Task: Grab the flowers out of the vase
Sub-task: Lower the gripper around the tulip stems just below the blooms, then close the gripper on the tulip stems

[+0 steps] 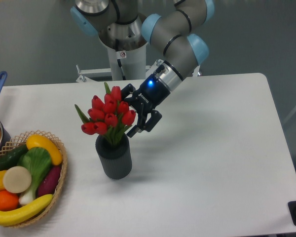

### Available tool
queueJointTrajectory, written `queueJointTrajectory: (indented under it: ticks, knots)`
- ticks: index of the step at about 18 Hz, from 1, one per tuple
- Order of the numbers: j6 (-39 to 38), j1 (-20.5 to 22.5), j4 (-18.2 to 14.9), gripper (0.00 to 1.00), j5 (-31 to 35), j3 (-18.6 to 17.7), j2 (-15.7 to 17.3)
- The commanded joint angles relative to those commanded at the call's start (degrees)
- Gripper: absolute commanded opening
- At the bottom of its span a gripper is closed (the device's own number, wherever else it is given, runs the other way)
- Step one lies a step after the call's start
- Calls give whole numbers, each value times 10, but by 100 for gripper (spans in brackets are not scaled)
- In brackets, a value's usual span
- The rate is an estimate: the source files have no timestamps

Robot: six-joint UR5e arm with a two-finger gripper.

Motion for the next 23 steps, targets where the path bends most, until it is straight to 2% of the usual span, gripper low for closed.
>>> queueJointTrajectory:
  ticks: [4,8,12,19,21,22,23]
  knots:
    - [0,-7,1,100,-7,3,-11]
    - [0,-20,0,100,-30,16,-32]
    - [-11,-29,0,99,-30,31,-39]
    - [-16,-29,0,55,-30,31,-41]
    - [-18,-29,0,53,-30,31,-42]
    - [-22,-29,0,47,-30,31,-41]
    - [-29,-28,0,46,-30,31,-41]
